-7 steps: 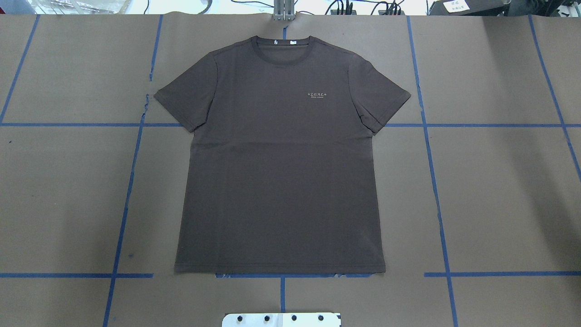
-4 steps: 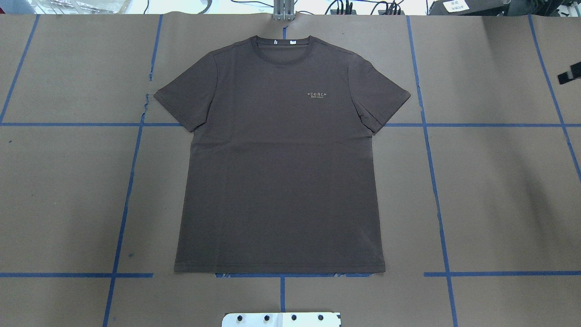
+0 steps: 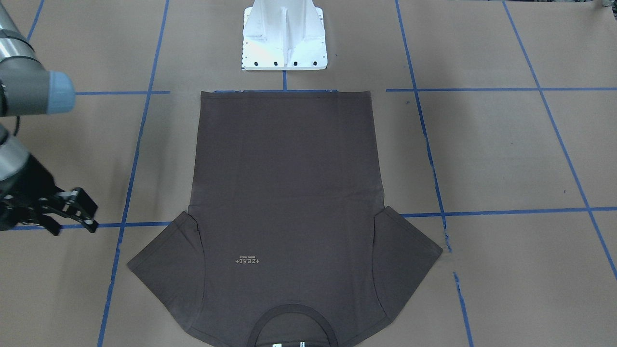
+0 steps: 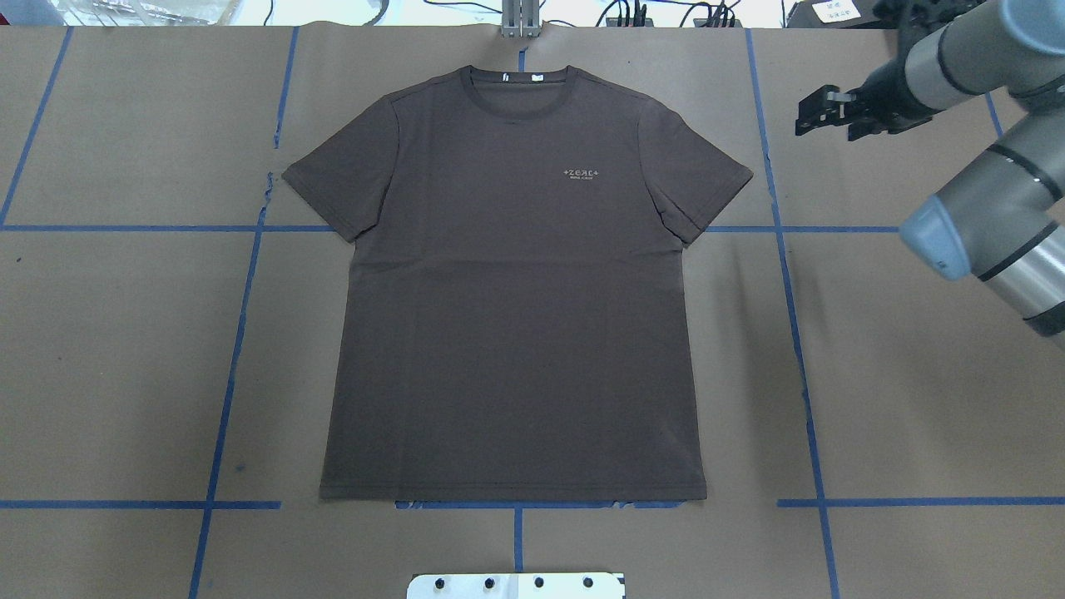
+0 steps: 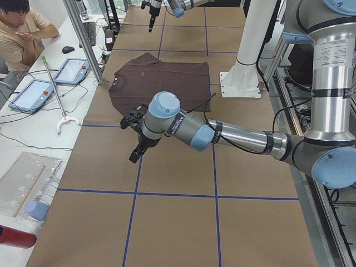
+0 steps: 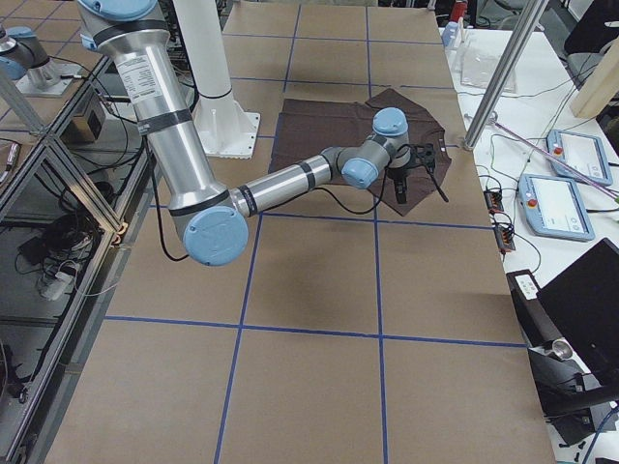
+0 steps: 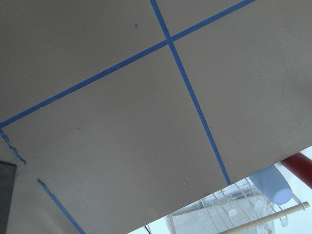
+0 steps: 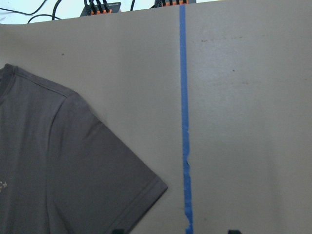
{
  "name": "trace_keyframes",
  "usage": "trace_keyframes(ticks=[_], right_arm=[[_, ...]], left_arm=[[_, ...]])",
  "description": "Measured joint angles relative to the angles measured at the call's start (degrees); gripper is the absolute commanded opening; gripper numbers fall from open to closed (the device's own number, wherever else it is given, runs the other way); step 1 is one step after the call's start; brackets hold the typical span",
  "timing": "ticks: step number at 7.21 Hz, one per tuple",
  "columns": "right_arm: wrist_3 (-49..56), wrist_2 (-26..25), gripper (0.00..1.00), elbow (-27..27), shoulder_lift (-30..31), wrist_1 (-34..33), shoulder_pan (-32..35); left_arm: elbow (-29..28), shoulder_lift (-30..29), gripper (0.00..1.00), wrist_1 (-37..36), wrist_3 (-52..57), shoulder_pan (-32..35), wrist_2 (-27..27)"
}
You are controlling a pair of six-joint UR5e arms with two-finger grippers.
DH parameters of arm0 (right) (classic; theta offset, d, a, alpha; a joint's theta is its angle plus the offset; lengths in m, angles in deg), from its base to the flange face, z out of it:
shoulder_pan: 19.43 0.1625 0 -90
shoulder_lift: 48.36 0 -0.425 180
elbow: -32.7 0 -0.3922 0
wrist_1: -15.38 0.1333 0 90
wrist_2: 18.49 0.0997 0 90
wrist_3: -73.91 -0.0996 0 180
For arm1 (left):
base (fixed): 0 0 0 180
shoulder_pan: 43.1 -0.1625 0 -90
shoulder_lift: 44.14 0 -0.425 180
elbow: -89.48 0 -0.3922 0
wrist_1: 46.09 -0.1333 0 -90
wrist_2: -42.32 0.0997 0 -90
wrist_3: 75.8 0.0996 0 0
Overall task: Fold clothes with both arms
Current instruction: 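Move the right gripper to the sleeve nearest it and grasp its edge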
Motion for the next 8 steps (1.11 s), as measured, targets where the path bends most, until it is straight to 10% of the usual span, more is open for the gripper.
trace_keyframes(ticks=[8], right_arm=[[-1.9, -8.1, 0.58, -17.7, -6.0, 10.1, -7.3]], left_arm=[[0.0, 0.4, 1.00, 0.2, 0.6, 0.0, 0.0]])
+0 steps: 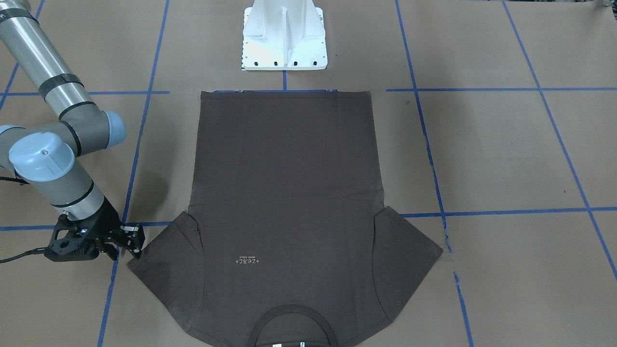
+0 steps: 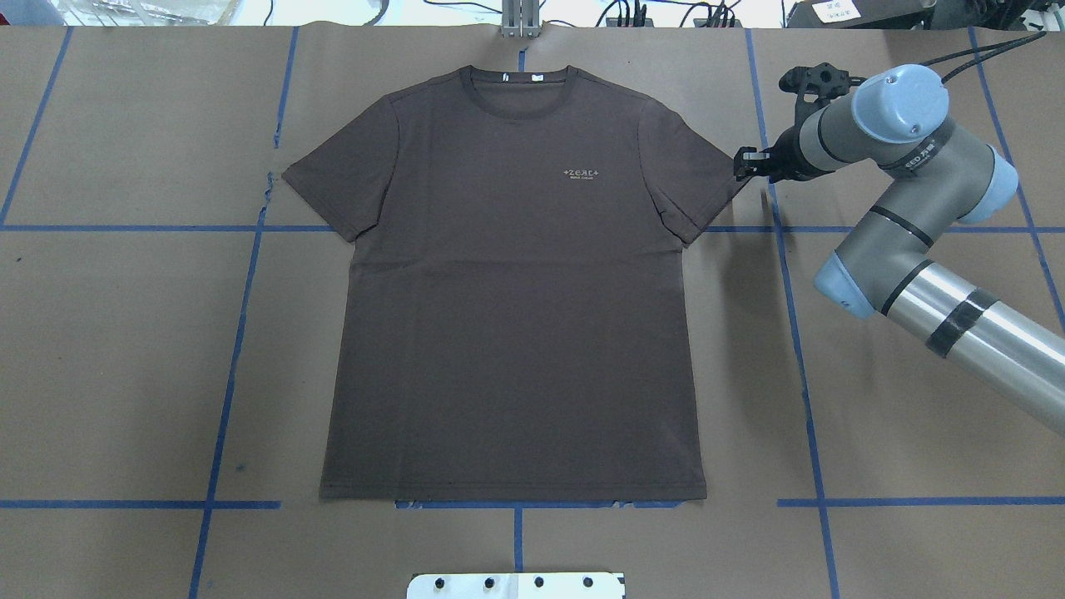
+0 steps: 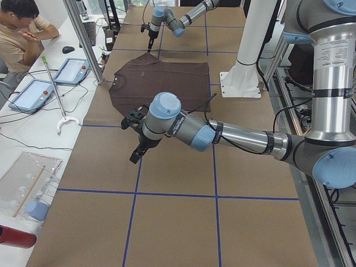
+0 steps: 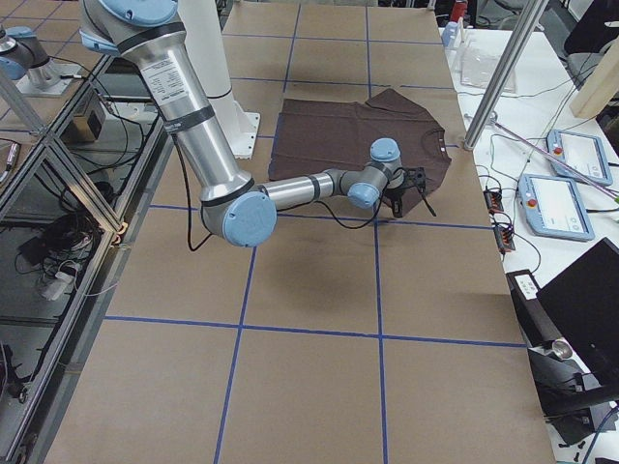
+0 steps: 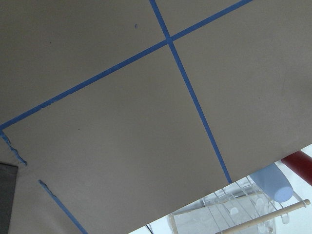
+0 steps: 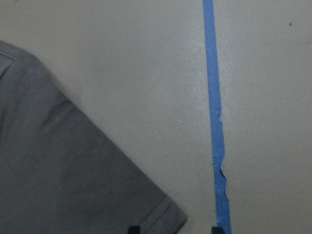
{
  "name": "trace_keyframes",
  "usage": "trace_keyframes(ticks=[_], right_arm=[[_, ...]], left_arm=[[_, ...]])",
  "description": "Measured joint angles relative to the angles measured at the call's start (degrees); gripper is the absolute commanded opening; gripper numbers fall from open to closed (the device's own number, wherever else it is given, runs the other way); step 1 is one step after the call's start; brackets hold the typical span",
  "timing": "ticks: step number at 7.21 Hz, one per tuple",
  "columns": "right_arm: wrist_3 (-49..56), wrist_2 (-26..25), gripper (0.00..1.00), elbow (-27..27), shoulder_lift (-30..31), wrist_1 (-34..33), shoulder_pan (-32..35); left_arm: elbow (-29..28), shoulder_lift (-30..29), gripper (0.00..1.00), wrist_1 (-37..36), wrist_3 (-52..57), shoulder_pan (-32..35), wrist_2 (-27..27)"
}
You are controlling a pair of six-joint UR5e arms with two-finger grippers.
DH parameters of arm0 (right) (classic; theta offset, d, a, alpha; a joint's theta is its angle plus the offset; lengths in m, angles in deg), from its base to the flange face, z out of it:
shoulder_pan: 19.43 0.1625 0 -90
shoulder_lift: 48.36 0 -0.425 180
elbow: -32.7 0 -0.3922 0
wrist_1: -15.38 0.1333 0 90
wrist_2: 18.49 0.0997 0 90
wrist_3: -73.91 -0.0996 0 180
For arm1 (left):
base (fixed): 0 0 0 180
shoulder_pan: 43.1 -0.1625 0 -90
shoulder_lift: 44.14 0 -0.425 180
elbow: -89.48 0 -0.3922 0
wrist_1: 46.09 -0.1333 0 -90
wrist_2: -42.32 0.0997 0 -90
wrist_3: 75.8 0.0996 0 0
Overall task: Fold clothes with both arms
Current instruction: 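Move the right gripper to the sleeve nearest it and grasp its edge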
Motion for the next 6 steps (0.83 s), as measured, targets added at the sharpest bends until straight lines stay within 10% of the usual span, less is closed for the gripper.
trace_keyframes(ticks=[6], right_arm=[[0.6, -1.0, 0.55, -1.9, -1.3, -0.1, -0.5]], left_arm=[[-0.1, 0.6, 1.00, 1.1, 0.1, 0.0, 0.0]])
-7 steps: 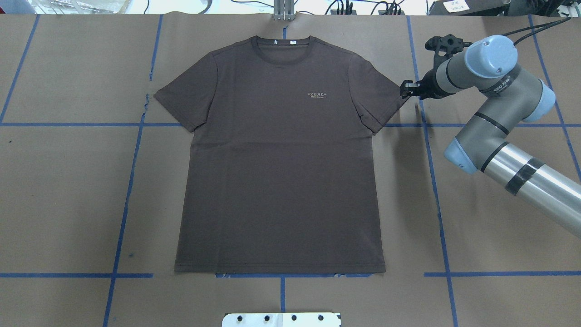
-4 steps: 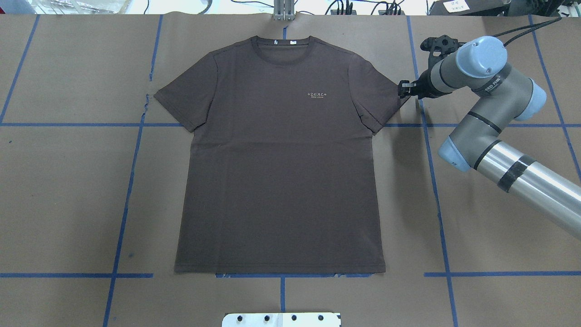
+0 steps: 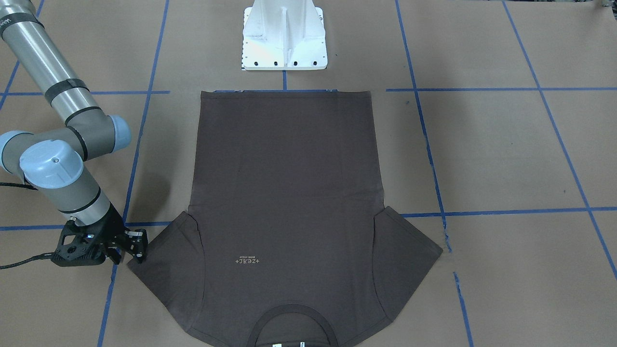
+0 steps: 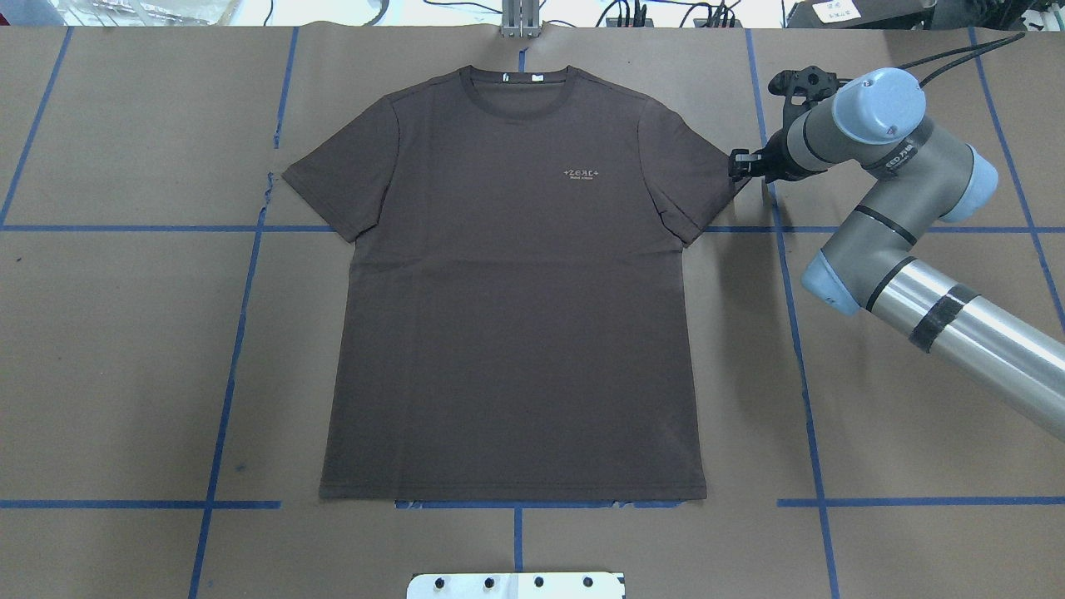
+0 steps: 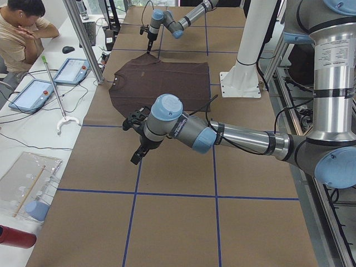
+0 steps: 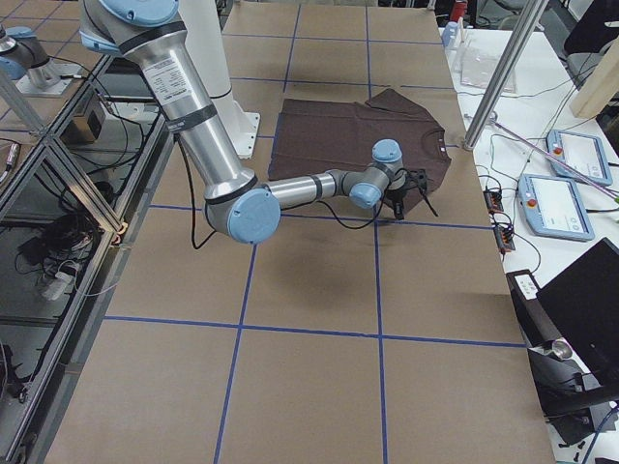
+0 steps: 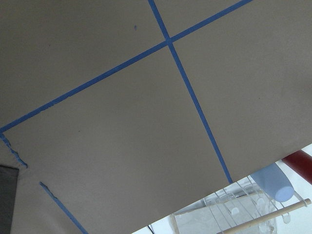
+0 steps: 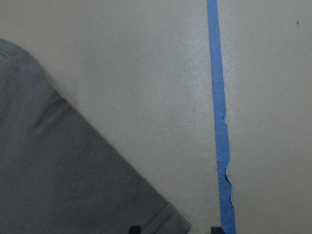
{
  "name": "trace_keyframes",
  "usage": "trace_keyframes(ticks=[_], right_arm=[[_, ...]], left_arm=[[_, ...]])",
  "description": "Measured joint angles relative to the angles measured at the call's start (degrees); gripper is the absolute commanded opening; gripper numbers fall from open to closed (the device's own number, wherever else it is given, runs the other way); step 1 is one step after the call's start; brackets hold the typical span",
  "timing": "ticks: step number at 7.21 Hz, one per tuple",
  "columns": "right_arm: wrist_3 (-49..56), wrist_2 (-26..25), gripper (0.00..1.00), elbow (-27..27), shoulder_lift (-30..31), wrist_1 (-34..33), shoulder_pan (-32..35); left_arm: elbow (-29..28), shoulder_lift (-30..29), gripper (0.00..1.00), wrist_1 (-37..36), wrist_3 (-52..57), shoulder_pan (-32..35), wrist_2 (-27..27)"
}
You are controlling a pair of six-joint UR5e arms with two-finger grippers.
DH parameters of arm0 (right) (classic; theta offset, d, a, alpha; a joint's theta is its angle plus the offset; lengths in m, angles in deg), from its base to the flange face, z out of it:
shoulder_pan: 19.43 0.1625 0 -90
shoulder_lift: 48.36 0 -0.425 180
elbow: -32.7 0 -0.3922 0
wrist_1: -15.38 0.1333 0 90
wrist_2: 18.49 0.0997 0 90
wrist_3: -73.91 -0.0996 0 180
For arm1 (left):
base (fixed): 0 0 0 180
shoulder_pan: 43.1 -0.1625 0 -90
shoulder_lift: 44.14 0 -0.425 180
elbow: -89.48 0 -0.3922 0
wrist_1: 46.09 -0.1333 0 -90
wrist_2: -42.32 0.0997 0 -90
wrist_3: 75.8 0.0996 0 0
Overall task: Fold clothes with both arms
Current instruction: 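Move the right gripper to the sleeve nearest it and grasp its edge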
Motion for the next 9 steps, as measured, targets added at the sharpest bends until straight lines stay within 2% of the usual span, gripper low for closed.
trace_keyframes(ticks=[4, 5, 6, 9], right_arm=[[0.1, -0.7, 0.52, -1.9, -2.0, -0.1, -0.1], [0.5, -0.8, 0.39, -2.0, -2.0, -0.2, -0.1], [1.0, -0.9, 0.01, -2.1, -2.0, -0.2, -0.1], [1.3, -1.2, 0.00, -2.0, -2.3, -0.2, -0.1]], left_arm=[[0.0, 0.0, 1.00, 0.0, 0.0, 0.0, 0.0], [-0.1, 0.0, 1.00, 0.0, -0.1, 0.0, 0.0], [-0.1, 0.0, 1.00, 0.0, -0.1, 0.0, 0.0], [0.1, 0.0, 1.00, 0.0, -0.2, 0.0, 0.0]])
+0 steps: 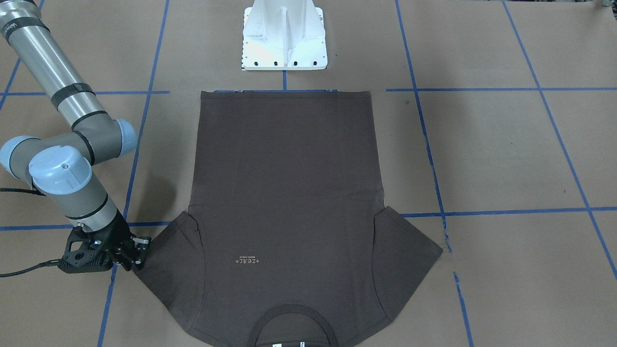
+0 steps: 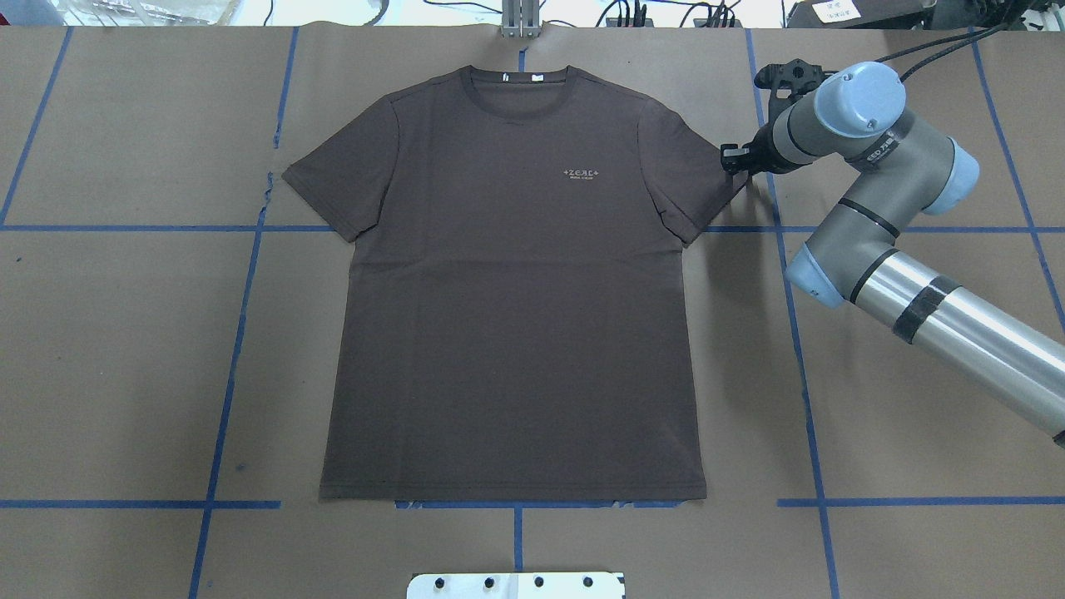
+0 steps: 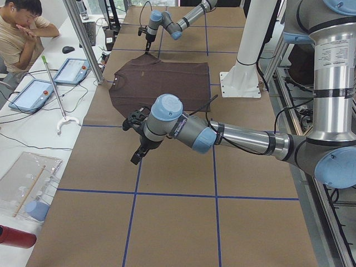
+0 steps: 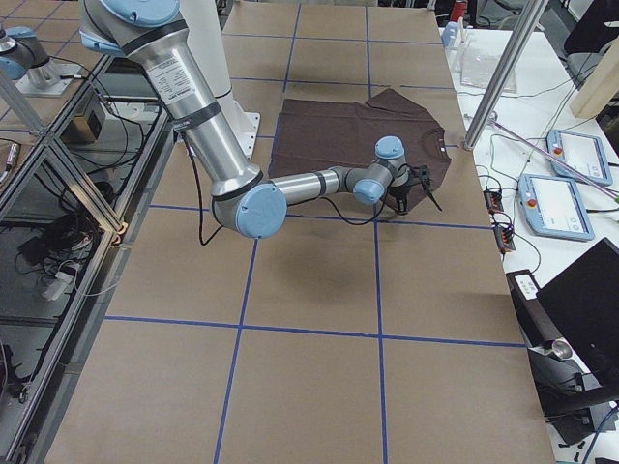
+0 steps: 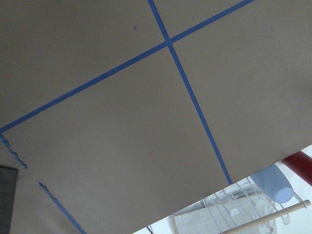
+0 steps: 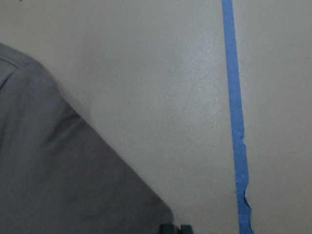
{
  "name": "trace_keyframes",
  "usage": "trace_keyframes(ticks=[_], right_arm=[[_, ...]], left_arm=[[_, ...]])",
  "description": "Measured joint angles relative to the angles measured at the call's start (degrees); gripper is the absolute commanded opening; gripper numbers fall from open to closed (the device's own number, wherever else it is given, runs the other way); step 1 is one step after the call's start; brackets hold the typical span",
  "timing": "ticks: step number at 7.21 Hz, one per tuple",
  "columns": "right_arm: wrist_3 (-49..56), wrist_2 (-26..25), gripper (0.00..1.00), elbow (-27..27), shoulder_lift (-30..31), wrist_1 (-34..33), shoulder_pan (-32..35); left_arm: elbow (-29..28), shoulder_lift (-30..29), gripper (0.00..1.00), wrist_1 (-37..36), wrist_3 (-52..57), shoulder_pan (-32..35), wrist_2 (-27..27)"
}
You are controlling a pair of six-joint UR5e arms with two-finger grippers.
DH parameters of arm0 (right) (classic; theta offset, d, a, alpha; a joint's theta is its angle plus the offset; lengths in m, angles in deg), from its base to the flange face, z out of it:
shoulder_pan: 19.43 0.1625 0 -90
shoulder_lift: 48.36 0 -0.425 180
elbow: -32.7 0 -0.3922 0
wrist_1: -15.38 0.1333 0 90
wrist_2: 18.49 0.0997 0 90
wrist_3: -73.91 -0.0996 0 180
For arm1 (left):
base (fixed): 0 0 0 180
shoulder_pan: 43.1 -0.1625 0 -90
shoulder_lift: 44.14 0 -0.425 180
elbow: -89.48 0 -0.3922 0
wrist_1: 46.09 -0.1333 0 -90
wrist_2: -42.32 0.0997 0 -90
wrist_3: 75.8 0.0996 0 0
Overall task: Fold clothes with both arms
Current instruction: 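Move the right gripper to the sleeve nearest it and grasp its edge, then fold the grasped sleeve inward over the shirt body with the right gripper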
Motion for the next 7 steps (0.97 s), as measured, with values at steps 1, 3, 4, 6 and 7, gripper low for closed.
trace_keyframes(ticks=[1, 3, 4, 6, 7], right_arm=[[-0.2, -0.2, 0.00, 0.1, -0.8, -0.4, 0.0], [-1.1, -0.3, 0.00, 1.0, -3.4, -3.5, 0.0], [-3.1, -0.6, 0.00, 1.9, -5.4, -6.6, -0.2], [-11.8, -5.4, 0.00, 2.4, -12.2, -13.8, -3.4], [-16.7, -9.2, 0.00, 1.4, -15.6, -15.8, -6.0]], left_arm=[[0.0, 0.0, 1.00, 0.0, 0.0, 0.0, 0.0], [0.0, 0.0, 1.00, 0.0, 0.0, 0.0, -0.1], [0.1, 0.0, 1.00, 0.0, 0.0, 0.0, -0.2], [0.1, 0.0, 1.00, 0.0, -0.1, 0.0, -0.3], [0.1, 0.0, 1.00, 0.0, -0.1, 0.0, -0.3]])
